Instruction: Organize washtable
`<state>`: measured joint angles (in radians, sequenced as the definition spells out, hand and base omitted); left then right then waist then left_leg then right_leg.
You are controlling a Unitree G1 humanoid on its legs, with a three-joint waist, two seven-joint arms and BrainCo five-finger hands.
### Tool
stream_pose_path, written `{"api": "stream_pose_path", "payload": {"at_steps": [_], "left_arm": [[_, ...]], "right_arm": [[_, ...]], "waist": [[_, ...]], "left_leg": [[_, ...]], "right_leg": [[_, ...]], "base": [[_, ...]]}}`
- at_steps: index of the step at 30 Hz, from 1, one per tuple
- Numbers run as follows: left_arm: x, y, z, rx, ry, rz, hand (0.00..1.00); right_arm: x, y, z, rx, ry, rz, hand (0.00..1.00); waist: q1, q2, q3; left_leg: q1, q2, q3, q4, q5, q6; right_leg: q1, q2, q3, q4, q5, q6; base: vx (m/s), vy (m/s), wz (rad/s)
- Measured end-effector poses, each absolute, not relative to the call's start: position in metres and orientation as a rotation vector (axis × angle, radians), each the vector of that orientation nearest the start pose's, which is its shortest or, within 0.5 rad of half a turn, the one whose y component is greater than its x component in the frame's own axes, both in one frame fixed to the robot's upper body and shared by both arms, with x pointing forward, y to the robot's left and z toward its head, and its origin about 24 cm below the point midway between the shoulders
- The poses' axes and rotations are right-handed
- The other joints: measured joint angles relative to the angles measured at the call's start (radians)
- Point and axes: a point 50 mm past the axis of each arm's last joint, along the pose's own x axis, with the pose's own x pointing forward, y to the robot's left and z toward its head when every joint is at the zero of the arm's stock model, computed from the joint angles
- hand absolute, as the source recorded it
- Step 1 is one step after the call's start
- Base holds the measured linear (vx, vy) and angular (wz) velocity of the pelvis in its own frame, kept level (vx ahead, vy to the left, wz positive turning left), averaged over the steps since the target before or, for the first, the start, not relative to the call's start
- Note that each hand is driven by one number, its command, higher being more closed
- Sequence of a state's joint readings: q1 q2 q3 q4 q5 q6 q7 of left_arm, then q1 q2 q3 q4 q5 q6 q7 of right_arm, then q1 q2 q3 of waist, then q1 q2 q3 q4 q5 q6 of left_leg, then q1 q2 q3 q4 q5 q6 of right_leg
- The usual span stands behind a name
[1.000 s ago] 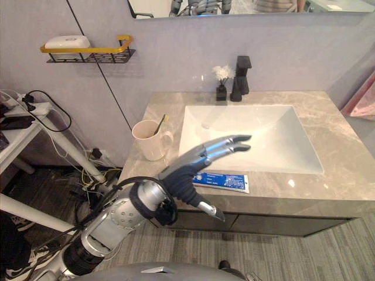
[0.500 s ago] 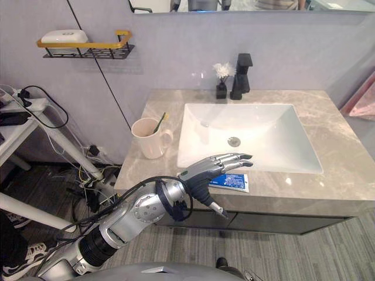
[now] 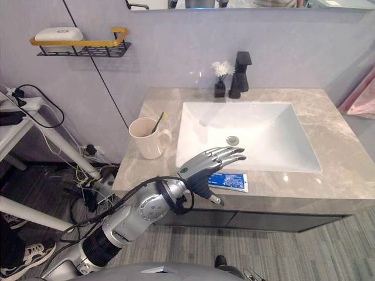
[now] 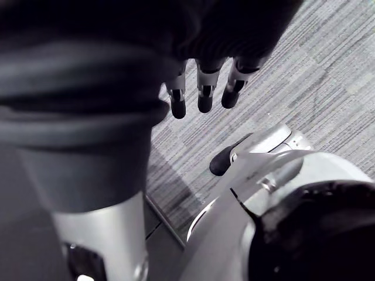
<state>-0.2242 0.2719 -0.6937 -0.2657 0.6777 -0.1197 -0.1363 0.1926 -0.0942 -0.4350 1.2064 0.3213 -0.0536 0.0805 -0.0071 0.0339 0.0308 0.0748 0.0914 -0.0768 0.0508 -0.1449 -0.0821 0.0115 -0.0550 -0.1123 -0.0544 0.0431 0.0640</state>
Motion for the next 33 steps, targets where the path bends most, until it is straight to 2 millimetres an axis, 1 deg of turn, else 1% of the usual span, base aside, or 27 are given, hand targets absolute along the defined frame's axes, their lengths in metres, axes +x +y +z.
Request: {"api": "stream_pose_path", "payload": {"at_steps": [2, 4, 6, 12, 18, 21, 26, 30, 33], "left_arm": [[0.212, 0.016, 0.111, 0.911, -0.668, -0.769, 0.00], [0.215, 0.026, 0.106, 0.916, -0.626, -0.730, 0.00], [0.215, 0.032, 0.101, 0.921, -0.592, -0.714, 0.00], [0.219, 0.036, 0.080, 0.977, -0.505, -0.730, 0.00], [0.219, 0.043, 0.062, 0.990, -0.417, -0.737, 0.00], [0.224, 0.050, 0.059, 0.999, -0.387, -0.715, 0.00], [0.225, 0.054, 0.056, 1.017, -0.373, -0.713, 0.00], [0.227, 0.059, 0.044, 1.031, -0.319, -0.717, 0.00], [0.229, 0.062, 0.043, 1.034, -0.308, -0.700, 0.00]], "right_arm": [[0.009, -0.227, -0.171, 0.461, 1.181, -0.659, 0.00], [0.013, -0.227, -0.170, 0.460, 1.159, -0.655, 0.00], [0.013, -0.226, -0.170, 0.461, 1.157, -0.652, 0.00], [0.016, -0.226, -0.169, 0.417, 1.154, -0.607, 0.00], [0.017, -0.226, -0.169, 0.411, 1.156, -0.600, 0.00], [0.017, -0.226, -0.169, 0.412, 1.156, -0.599, 0.00], [0.017, -0.226, -0.169, 0.412, 1.156, -0.599, 0.00], [0.017, -0.226, -0.169, 0.412, 1.156, -0.599, 0.00], [0.017, -0.225, -0.169, 0.415, 1.157, -0.598, 0.00]], "waist": [[-0.001, 0.000, 0.000], [-0.011, 0.000, 0.000], [-0.012, 0.000, 0.000], [-0.013, 0.000, 0.000], [-0.013, -0.001, 0.000], [-0.013, -0.001, 0.000], [-0.014, -0.003, 0.001], [-0.015, -0.007, 0.004], [-0.016, -0.012, 0.008]], "left_leg": [[0.002, 0.001, 0.003, 0.000, 0.000, 0.000], [0.008, 0.001, 0.009, -0.004, 0.000, 0.000], [0.014, 0.001, 0.016, -0.008, 0.000, 0.000], [0.020, 0.002, 0.016, -0.011, 0.000, 0.000], [0.021, 0.002, 0.015, -0.013, 0.000, 0.000], [0.022, 0.003, 0.015, -0.015, 0.000, 0.000], [0.027, 0.002, 0.016, -0.021, 0.001, 0.000], [0.036, 0.002, 0.019, -0.025, 0.001, 0.000], [0.036, 0.002, 0.021, -0.026, 0.001, 0.000]], "right_leg": [[0.000, 0.000, 0.003, -0.001, 0.001, 0.001], [0.009, 0.001, 0.006, -0.018, 0.010, 0.000], [0.019, 0.002, 0.011, -0.036, 0.022, 0.000], [0.025, 0.003, 0.010, -0.037, 0.021, 0.000], [0.025, 0.002, 0.009, -0.041, 0.021, 0.000], [0.024, 0.002, 0.009, -0.041, 0.021, 0.000], [0.025, 0.002, 0.009, -0.043, 0.021, 0.001], [0.025, 0.002, 0.012, -0.043, 0.021, 0.001], [0.025, 0.002, 0.013, -0.043, 0.021, 0.001]], "base": [[0.00, 0.001, -0.06], [0.00, 0.000, -0.07], [0.00, 0.000, -0.07], [0.00, 0.001, -0.01], [0.00, 0.000, 0.00], [0.00, 0.000, 0.00], [0.00, 0.000, 0.00], [0.00, 0.000, 0.00], [0.00, 0.000, 0.00]]}}
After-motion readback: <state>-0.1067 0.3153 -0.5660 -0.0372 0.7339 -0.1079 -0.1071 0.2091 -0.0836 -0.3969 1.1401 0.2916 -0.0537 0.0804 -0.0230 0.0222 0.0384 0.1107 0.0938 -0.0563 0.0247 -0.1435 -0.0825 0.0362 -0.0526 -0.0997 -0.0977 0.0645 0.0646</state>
